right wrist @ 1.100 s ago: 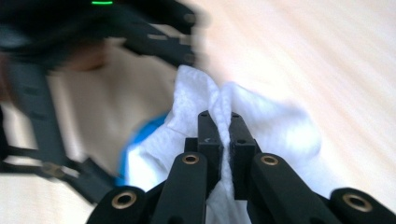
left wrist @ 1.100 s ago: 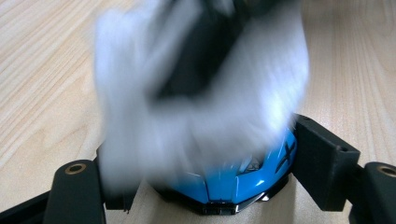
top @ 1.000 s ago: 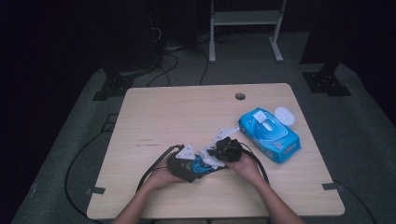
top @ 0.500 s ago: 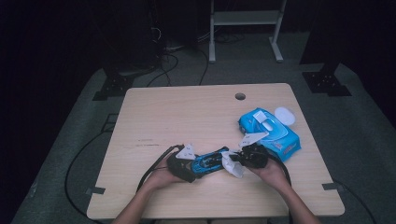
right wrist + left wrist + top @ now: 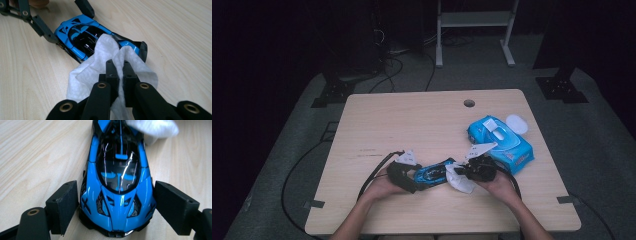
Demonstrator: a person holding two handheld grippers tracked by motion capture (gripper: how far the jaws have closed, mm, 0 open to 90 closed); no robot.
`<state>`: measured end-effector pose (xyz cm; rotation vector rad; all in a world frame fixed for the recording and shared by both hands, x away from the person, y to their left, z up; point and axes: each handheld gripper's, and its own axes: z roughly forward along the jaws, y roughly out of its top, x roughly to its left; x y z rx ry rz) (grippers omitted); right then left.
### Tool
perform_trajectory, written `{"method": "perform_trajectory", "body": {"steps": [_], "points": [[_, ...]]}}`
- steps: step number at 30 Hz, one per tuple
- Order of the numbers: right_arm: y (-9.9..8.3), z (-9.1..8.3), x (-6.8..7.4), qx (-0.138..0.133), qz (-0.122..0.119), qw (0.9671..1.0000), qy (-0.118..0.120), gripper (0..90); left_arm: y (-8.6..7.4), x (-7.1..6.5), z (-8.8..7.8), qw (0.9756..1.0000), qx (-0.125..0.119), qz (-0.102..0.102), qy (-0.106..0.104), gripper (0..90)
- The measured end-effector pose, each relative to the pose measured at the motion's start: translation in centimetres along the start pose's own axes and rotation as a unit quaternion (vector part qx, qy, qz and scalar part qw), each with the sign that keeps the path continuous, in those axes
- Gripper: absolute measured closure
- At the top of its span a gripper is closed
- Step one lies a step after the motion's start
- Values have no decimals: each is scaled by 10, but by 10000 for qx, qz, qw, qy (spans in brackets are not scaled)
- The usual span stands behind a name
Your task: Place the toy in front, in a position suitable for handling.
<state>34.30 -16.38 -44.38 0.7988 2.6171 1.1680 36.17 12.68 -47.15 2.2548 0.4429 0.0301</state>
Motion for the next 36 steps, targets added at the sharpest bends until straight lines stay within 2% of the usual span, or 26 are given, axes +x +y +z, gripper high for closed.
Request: {"method": "perform_trajectory", "body": {"steps": [3,6,10,12,17,18,21,25,27,28,29,32,36], "points": [[1,0,0,-20,9,10000,16,862,-1,2,-2,9999,-11,-77,-83,215],[2,0,0,-43,18,10000,55,862,-1,2,-2,9999,-10,-67,-142,238],[4,4,3,32,-68,9999,152,862,-1,4,-7,9996,-83,-153,-200,238],[4,6,3,51,-96,9998,177,860,-2,5,-9,9994,-188,-250,-141,239],[3,6,0,52,-22,9997,240,861,-3,9,-9,9987,-93,-467,-206,241],[3,6,0,52,-22,9997,240,861,-3,10,-9,9981,-114,-571,-186,241],[2,6,-1,58,22,9997,240,862,-4,12,-8,9971,-68,-714,-245,240],[3,9,1,134,-40,9996,241,861,-4,13,-5,9960,23,-830,-315,238],[5,9,-2,191,-26,9994,281,861,-4,12,-4,9968,72,-746,-264,243],[5,8,-3,148,-35,9996,220,861,-3,11,-4,9973,123,-681,-233,247],[5,6,-8,82,58,9998,190,861,-3,11,-4,9975,140,-657,-202,246],[3,7,-9,144,71,9997,190,862,-2,12,-3,9967,105,-760,-247,242],[-1,10,-6,21,29,9999,146,864,0,14,-1,9940,-21,-1042,-316,219]]}}
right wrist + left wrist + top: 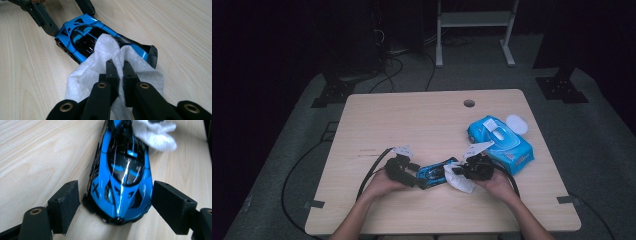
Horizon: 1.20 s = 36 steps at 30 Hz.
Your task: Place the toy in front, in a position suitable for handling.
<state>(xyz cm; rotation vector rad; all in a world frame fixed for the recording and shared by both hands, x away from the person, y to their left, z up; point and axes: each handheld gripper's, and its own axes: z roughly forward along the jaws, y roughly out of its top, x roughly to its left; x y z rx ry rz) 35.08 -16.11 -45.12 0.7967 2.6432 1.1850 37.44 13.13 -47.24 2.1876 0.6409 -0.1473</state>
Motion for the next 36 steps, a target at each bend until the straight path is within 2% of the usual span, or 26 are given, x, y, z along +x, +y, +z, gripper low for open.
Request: {"method": "perform_trajectory", "body": {"steps": [5,7,18,19,20,21,36], "points": [[-5,0,4,-129,-38,9999,-100,866,1,2,2,9995,-59,-311,-25,226],[-6,-1,5,-181,-90,9997,-151,867,1,1,2,9994,-68,-350,1,231],[-16,-4,17,-379,-417,9977,-366,870,0,-5,6,9992,-165,-337,139,196],[-17,-4,18,-403,-472,9974,-376,871,1,-6,7,9993,-142,-312,129,191],[-18,-5,19,-407,-492,9972,-381,870,1,-9,8,9996,-107,-153,203,187],[-19,-5,19,-427,-505,9971,-385,870,2,-10,8,9996,-95,-179,217,185],[-31,-12,32,-590,-822,9939,-446,871,3,-10,8,9998,-20,-154,79,222]]}}
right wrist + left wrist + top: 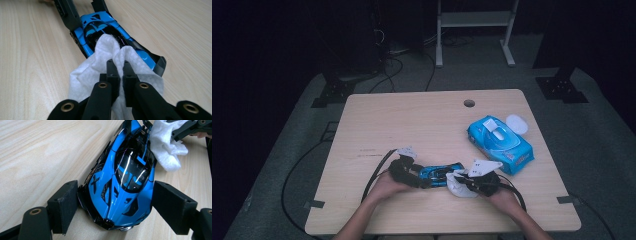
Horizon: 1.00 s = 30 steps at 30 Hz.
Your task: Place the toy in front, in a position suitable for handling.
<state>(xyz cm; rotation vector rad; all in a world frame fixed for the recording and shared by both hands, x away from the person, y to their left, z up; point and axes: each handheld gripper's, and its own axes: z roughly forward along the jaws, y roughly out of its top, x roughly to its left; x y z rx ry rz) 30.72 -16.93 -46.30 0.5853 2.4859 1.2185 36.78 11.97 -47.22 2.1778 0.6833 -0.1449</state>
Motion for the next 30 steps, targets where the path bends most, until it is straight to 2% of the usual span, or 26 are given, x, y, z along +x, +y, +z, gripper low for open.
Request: {"method": "perform_trajectory", "body": {"steps": [2,5,6,10,11,15,19,21,23,27,30], "points": [[0,-1,3,14,-47,10000,-22,872,0,-2,0,10000,-25,40,25,223],[-1,-2,6,10,-145,9999,-39,872,0,-6,-1,9995,3,289,136,225],[-1,-3,6,15,-134,9999,-32,872,0,-7,-2,9995,-20,298,122,227],[-3,-5,10,-22,-185,9998,-14,872,-1,-3,-7,9998,-146,165,-12,301],[-3,-6,11,-5,-238,9997,-16,872,0,-3,-6,9998,-75,176,31,302],[-3,-6,13,4,-305,9995,-6,872,3,-3,-2,9998,22,183,-10,293],[-4,-8,14,-5,-360,9993,21,872,8,-1,2,9997,138,150,-155,289],[-6,-8,15,-40,-332,9994,31,872,8,0,4,9997,108,102,-196,305],[-7,-9,15,-66,-328,9994,38,872,9,0,3,9996,95,148,-232,331],[-8,-10,17,-83,-320,9994,41,872,6,-4,-3,9990,26,422,-162,379],[-10,-11,19,-85,-348,9993,70,872,3,-7,-9,9979,-148,597,-187,441]]}}
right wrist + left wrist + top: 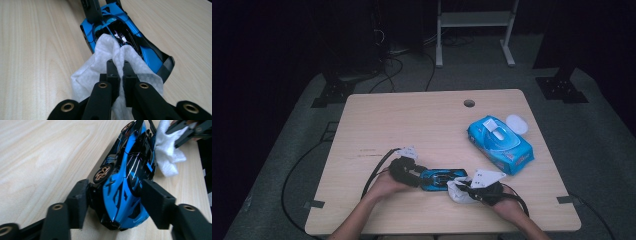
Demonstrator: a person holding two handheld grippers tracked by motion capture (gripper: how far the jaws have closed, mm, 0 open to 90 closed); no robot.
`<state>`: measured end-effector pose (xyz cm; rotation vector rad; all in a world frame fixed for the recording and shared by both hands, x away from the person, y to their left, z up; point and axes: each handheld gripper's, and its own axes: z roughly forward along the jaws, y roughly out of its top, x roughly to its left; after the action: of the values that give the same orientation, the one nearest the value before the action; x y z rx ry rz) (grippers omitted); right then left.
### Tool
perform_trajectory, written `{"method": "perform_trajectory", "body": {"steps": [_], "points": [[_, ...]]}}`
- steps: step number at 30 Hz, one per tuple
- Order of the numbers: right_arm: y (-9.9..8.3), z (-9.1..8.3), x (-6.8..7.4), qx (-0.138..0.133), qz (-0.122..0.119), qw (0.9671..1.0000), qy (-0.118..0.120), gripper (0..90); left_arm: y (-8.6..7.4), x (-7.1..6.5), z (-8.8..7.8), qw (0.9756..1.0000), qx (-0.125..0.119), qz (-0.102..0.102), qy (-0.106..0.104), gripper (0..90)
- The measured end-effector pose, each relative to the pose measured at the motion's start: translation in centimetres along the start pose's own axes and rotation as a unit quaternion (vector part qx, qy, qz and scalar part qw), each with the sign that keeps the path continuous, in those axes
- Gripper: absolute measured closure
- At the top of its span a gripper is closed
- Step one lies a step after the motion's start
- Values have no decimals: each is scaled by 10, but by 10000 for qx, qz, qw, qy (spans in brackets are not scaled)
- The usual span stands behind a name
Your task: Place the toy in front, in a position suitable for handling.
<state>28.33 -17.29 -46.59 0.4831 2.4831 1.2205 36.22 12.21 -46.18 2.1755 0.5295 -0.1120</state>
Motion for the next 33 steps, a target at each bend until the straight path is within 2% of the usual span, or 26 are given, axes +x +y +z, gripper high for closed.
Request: {"method": "perform_trajectory", "body": {"steps": [2,6,12,14,15,17,18,22,26,27,28,30,32,33], "points": [[-1,-1,2,14,6,10000,16,872,-1,-2,-2,10000,-11,56,-59,480],[-1,-2,6,82,-30,9999,70,871,-4,-7,1,9993,153,295,-170,482],[-1,-3,7,143,-39,9998,119,872,-6,-10,5,9987,108,405,-285,488],[-2,-3,7,207,-35,9997,118,871,-6,-13,6,9979,41,582,-265,518],[-4,-3,6,286,-46,9995,88,871,-6,-16,6,9972,32,700,-250,565],[-5,-3,6,343,-44,9994,72,871,-6,-20,6,9955,-63,912,-243,596],[-5,-3,5,394,-23,9992,65,871,-6,-23,7,9947,-105,1011,-176,630],[-7,-3,1,453,110,9989,79,871,-5,-28,8,9917,-143,1275,-13,652],[-6,-6,1,416,196,9988,143,871,-6,-34,8,9867,-154,1611,146,688],[-6,-8,1,359,223,9990,159,871,-7,-35,7,9860,-187,1636,245,698],[-5,-10,2,278,265,9991,176,871,-7,-35,7,9864,-248,1592,312,706],[0,-15,2,114,325,9992,192,871,-9,-32,5,9873,-306,1524,345,710],[9,-22,1,-116,434,9989,166,871,-10,-32,5,9863,-328,1560,423,711],[9,-22,1,-116,434,9989,166,871,-10,-33,4,9862,-325,1562,436,711]]}}
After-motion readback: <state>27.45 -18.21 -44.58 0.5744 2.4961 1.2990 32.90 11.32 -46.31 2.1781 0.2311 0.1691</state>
